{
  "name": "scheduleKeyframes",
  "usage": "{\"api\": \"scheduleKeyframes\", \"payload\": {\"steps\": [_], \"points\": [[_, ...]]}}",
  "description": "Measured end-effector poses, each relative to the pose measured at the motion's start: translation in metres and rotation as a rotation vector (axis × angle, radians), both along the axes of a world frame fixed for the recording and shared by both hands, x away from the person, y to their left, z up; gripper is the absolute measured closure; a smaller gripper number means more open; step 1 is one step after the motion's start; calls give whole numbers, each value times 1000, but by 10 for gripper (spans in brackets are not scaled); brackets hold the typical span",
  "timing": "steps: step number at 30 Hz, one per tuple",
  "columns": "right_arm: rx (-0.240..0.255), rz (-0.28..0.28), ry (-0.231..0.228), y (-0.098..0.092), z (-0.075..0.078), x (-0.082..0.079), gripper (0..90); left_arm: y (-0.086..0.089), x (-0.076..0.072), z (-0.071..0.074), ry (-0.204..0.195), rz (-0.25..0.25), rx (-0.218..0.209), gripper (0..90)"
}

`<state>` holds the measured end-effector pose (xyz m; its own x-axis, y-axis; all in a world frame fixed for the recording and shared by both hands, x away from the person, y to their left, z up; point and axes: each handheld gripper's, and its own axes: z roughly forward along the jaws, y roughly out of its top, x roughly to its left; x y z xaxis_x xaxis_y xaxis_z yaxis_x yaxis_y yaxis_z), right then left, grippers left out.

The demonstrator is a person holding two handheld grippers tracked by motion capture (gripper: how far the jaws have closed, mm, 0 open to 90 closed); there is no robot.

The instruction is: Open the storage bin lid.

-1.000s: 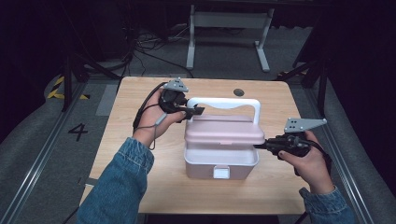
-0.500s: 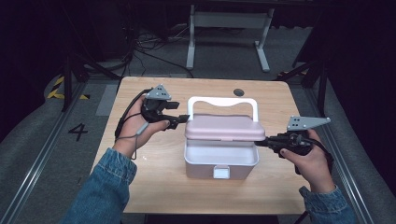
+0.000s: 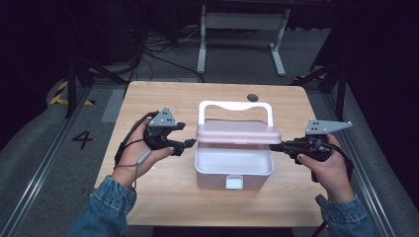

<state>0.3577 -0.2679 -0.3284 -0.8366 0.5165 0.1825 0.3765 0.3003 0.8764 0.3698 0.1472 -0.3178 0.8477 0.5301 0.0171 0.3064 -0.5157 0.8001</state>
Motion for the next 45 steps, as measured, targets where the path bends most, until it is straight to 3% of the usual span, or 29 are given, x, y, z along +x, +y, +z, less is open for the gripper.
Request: {"api": "scheduleKeyframes", "payload": {"steps": [7,12,15,19,23,28,34,37,41,45], "points": [[18,-4,-10,0,3,2,900,-10,-7,-5,-6,-7,-16,335],[33,-13,-20,-1,6,4,900,-13,-3,-8,-5,7,-13,313],[42,-23,-30,-2,7,5,900,-15,0,-9,-4,31,-36,300],[44,-40,-53,-2,9,4,900,-20,3,-9,-12,23,-43,283],[52,-51,-62,-3,11,4,900,-27,4,-6,-28,25,-69,276],[61,-56,-60,-4,12,5,900,-33,6,3,-91,45,-106,278],[72,-60,-64,-5,13,5,900,-36,10,11,-134,52,-151,303],[81,-61,-69,-7,15,4,900,-37,11,14,-155,47,-165,377],[85,-64,-72,-9,16,3,900,-38,12,15,-167,39,-166,489],[90,-65,-71,-9,16,2,900,-40,13,16,-183,27,-149,513]]}}
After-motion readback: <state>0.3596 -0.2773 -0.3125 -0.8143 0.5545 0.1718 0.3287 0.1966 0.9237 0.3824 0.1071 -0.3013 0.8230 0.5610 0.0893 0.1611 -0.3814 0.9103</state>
